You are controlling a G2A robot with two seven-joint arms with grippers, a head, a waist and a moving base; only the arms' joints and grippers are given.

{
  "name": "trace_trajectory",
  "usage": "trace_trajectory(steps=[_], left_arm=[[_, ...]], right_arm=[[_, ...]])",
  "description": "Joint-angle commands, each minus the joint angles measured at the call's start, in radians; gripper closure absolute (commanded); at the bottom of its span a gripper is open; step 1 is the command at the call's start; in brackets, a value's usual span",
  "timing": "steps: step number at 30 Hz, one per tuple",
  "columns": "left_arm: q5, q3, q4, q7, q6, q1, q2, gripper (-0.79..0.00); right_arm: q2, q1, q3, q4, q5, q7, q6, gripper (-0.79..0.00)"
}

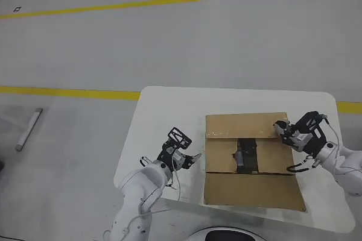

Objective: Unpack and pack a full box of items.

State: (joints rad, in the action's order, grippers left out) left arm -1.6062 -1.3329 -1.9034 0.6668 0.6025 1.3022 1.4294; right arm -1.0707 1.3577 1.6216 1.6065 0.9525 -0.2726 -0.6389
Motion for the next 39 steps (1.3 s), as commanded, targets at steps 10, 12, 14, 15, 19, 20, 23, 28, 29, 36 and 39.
trace_trajectory(steps=[10, 12, 14, 15, 19, 20, 23, 28, 29, 36, 39], left_arm=[[-0.12, -0.04, -0.041, -0.051, 0.285, 0.12, -0.048, -0.785], [-0.123, -0.031, -0.043, -0.058, 0.299, 0.132, -0.052, -0.785], [-0.13, -0.021, -0.044, -0.062, 0.297, 0.138, -0.055, -0.785], [-0.139, -0.014, -0.046, -0.065, 0.296, 0.138, -0.057, -0.785], [-0.153, 0.014, -0.039, -0.098, 0.286, 0.138, -0.061, -0.785], [-0.151, 0.019, -0.038, -0.101, 0.288, 0.136, -0.062, -0.785], [-0.15, 0.034, -0.033, -0.106, 0.294, 0.129, -0.066, -0.785], [-0.119, 0.054, -0.024, -0.125, 0.265, 0.104, -0.067, -0.785], [-0.106, 0.056, -0.023, -0.127, 0.254, 0.098, -0.067, -0.785], [0.004, 0.085, -0.007, -0.119, 0.172, 0.055, -0.062, -0.785], [0.015, 0.102, -0.003, -0.11, 0.16, 0.037, -0.063, -0.785]], right_arm=[[0.003, 0.003, -0.011, -0.012, -0.01, 0.005, 0.021, 0.0], [0.003, 0.003, -0.015, -0.012, -0.01, 0.004, 0.022, 0.0], [0.003, 0.002, -0.019, -0.013, -0.009, 0.003, 0.024, 0.0], [0.004, 0.001, -0.02, -0.014, -0.01, 0.005, 0.025, 0.0], [0.005, -0.001, -0.025, -0.018, -0.011, 0.005, 0.026, 0.0], [0.005, -0.001, -0.026, -0.019, -0.011, 0.005, 0.027, 0.0], [0.006, -0.002, -0.028, -0.02, -0.012, 0.005, 0.028, 0.0], [0.007, -0.001, -0.032, -0.021, -0.012, 0.007, 0.029, 0.0], [0.008, -0.002, -0.033, -0.022, -0.012, 0.008, 0.028, 0.0], [0.009, -0.009, -0.041, -0.029, -0.012, 0.009, 0.031, 0.0], [0.01, -0.013, -0.045, -0.03, -0.015, 0.01, 0.031, 0.0]])
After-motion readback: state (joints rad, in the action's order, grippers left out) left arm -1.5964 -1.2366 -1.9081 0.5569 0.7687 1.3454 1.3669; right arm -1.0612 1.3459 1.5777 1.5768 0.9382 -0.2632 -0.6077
